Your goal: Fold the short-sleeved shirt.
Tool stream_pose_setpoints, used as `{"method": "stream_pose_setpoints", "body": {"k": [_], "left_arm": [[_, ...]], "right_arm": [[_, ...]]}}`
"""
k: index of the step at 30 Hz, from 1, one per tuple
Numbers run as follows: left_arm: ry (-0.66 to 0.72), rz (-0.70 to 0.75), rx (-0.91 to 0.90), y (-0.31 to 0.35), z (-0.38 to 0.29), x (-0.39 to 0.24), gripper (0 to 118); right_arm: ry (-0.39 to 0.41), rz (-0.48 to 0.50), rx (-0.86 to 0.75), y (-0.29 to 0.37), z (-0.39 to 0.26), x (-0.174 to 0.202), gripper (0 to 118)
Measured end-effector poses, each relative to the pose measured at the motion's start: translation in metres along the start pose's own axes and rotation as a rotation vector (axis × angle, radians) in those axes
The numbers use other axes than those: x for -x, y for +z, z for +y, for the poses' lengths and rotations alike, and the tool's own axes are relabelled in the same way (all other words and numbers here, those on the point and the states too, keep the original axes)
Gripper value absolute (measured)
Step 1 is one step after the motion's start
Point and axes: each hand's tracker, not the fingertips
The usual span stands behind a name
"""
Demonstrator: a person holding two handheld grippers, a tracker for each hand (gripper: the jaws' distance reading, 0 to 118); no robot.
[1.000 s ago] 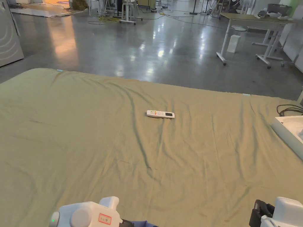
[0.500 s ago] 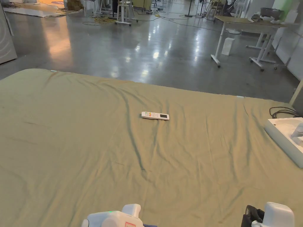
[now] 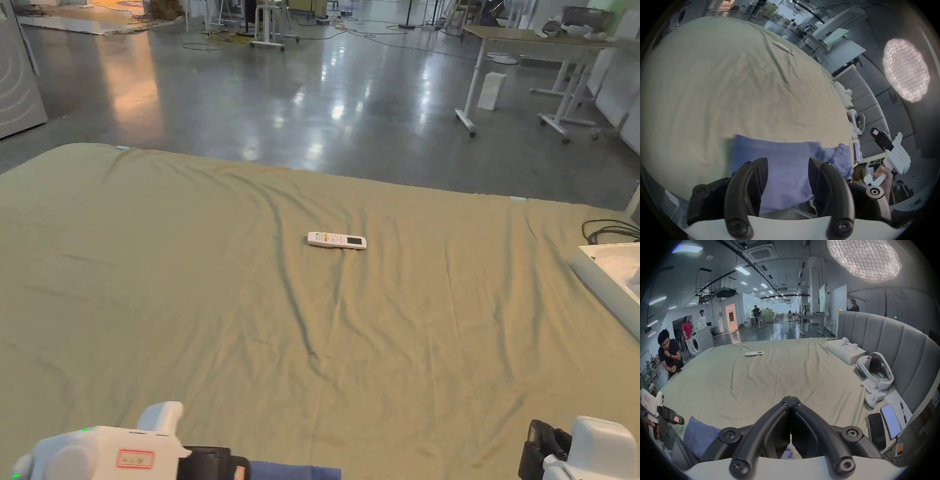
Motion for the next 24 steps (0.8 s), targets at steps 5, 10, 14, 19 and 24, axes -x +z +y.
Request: {"method": "stream_pose_setpoints", "body": {"k": [5, 10, 14, 19, 24], "left_arm": [[0.093, -0.017, -0.031, 0.013, -0.004, 0.057, 55], [0.146, -0.136, 0.032, 0.000, -0.011, 0.100, 55], [0.194, -0.244, 0.054, -0.017, -0.015, 0.116, 55], [0.268, -0.407, 0.119, -0.033, -0.020, 0.112, 55], [0.254, -0.428, 0.135, -0.042, -0.018, 0.102, 48]], "right_arm": [[0.003, 0.003, -0.060, 0.006, 0.008, 0.006, 0], [0.019, 0.007, -0.073, 0.006, 0.018, 0.010, 0], [0.030, 0.001, -0.082, 0.008, 0.019, 0.012, 0], [0.036, 0.003, -0.078, 0.010, 0.021, 0.019, 0], [0.055, 0.004, -0.073, 0.012, 0.022, 0.027, 0]]}}
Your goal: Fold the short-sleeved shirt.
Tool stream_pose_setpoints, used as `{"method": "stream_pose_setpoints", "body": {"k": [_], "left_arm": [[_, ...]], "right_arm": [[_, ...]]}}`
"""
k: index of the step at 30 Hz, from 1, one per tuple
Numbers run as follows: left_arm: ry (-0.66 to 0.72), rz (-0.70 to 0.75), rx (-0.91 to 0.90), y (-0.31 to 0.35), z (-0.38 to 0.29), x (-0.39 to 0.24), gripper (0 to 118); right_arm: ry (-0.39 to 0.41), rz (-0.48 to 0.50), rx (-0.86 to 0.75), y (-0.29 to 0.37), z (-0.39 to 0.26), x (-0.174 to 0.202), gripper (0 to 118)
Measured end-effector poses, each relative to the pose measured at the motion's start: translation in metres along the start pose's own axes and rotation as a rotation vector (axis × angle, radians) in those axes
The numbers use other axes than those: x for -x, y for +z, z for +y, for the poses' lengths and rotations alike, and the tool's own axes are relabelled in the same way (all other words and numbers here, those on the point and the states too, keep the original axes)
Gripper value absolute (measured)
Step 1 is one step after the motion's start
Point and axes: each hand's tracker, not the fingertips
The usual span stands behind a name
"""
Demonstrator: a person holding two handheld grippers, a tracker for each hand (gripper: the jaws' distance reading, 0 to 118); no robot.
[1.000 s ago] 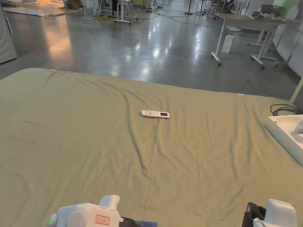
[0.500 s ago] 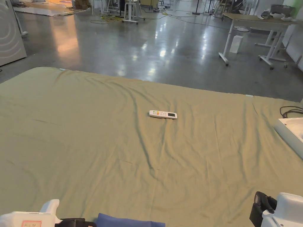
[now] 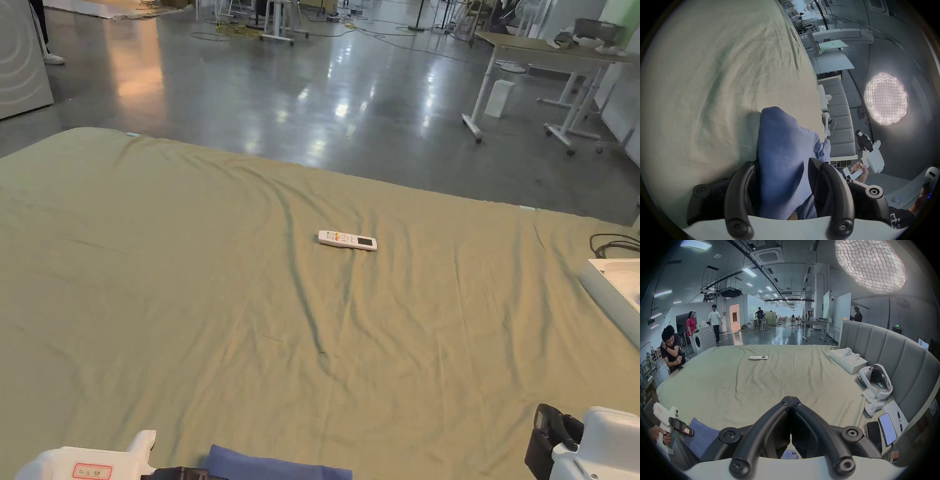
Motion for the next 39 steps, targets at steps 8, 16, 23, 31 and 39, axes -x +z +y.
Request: {"method": "stream_pose_setpoints", "body": {"k": [8, 16, 23, 31, 39], "left_arm": [[-0.107, 0.120, -0.005, -0.011, -0.003, -0.019, 11], [-0.175, 0.217, -0.047, 0.010, -0.011, -0.049, 10], [-0.273, 0.423, -0.084, 0.046, -0.004, -0.084, 10], [-0.346, 0.631, -0.161, 0.102, -0.001, -0.159, 10], [-0.467, 0.615, -0.068, 0.060, -0.019, -0.204, 10]], "right_arm": [[0.018, 0.010, 0.001, -0.001, 0.002, 0.012, 0], [0.035, 0.038, -0.013, -0.001, 0.006, 0.022, 0], [0.041, 0.054, -0.029, 0.000, 0.009, 0.023, 0], [0.037, 0.069, -0.029, -0.002, 0.008, 0.024, 0], [0.027, 0.075, -0.029, -0.003, 0.007, 0.019, 0]]}}
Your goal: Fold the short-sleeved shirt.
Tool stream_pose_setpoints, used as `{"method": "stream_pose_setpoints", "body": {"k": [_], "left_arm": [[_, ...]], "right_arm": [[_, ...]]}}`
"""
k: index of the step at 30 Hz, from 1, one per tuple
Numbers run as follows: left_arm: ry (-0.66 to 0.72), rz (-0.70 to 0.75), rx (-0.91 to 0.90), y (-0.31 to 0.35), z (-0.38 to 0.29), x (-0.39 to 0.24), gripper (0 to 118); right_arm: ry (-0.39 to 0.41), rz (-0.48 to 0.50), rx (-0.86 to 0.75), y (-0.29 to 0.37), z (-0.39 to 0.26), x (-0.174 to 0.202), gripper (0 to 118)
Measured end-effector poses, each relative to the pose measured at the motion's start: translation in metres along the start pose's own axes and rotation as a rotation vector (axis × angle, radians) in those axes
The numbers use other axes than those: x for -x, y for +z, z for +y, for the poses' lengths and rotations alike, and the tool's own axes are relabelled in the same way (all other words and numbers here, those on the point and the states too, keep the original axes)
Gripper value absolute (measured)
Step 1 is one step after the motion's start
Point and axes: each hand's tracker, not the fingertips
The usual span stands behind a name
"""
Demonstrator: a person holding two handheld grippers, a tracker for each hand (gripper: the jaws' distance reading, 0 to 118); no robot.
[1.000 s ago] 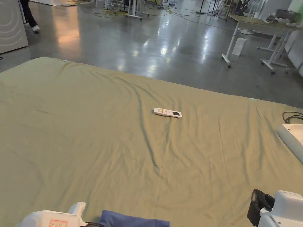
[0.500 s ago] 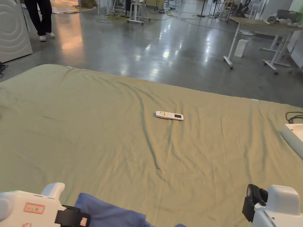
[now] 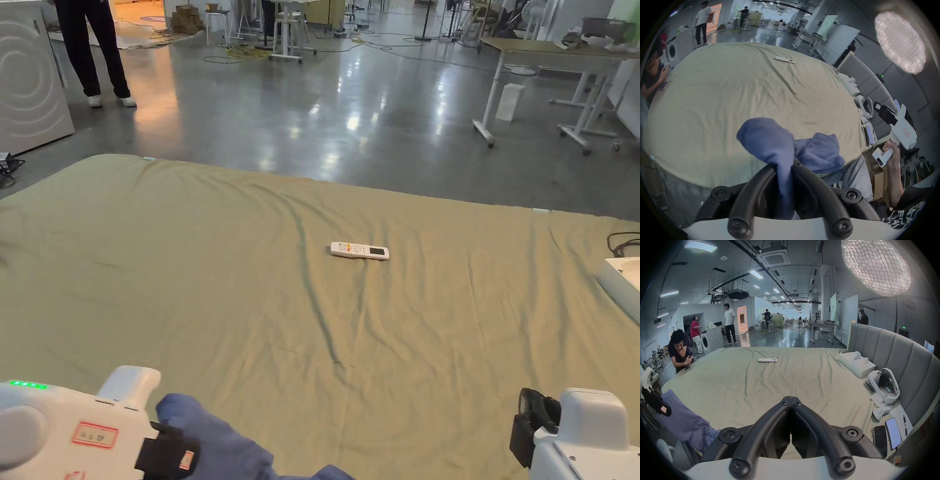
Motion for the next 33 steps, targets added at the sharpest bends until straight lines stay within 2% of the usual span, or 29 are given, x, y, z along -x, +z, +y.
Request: {"method": "stream_pose_setpoints", "body": {"k": [7, 8, 12, 13, 15, 16, 20, 23, 24, 25, 26, 28, 33], "left_arm": [[-0.045, -0.095, 0.028, -0.025, 0.009, -0.050, 10], [-0.048, -0.106, 0.032, -0.014, 0.003, -0.031, 10], [-0.026, -0.171, 0.105, -0.016, -0.001, -0.035, 10], [-0.021, -0.181, 0.121, -0.039, -0.001, -0.075, 10], [-0.026, -0.195, 0.165, -0.050, -0.005, -0.081, 10], [-0.029, -0.188, 0.190, -0.112, 0.000, -0.120, 10], [-0.013, -0.153, 0.273, -0.169, -0.008, -0.133, 11], [0.028, -0.129, 0.306, -0.192, -0.002, -0.111, 30], [0.055, -0.143, 0.304, -0.200, -0.013, -0.130, 37], [0.091, -0.172, 0.315, -0.202, -0.013, -0.126, 46], [0.119, -0.194, 0.325, -0.201, -0.011, -0.120, 50], [0.135, -0.230, 0.307, -0.193, -0.010, -0.129, 51], [0.068, -0.234, 0.207, -0.159, 0.004, -0.134, 50]], "right_arm": [[-0.005, -0.006, 0.018, 0.001, -0.005, -0.007, 0], [-0.007, -0.006, 0.021, 0.001, -0.007, -0.008, 0], [-0.015, -0.012, 0.033, 0.001, -0.011, -0.011, 0], [-0.018, -0.013, 0.036, 0.002, -0.013, -0.012, 0], [-0.023, -0.018, 0.045, 0.001, -0.015, -0.015, 0], [-0.025, -0.018, 0.049, 0.001, -0.016, -0.016, 0], [-0.030, -0.025, 0.064, 0.002, -0.021, -0.020, 0], [-0.037, -0.032, 0.070, 0.003, -0.024, -0.023, 0], [-0.040, -0.034, 0.072, 0.003, -0.025, -0.024, 0], [-0.042, -0.036, 0.074, 0.003, -0.025, -0.025, 0], [-0.042, -0.036, 0.077, 0.003, -0.026, -0.026, 0], [-0.042, -0.039, 0.077, 0.005, -0.025, -0.026, 0], [-0.051, -0.040, 0.071, 0.007, -0.024, -0.029, 0]]}}
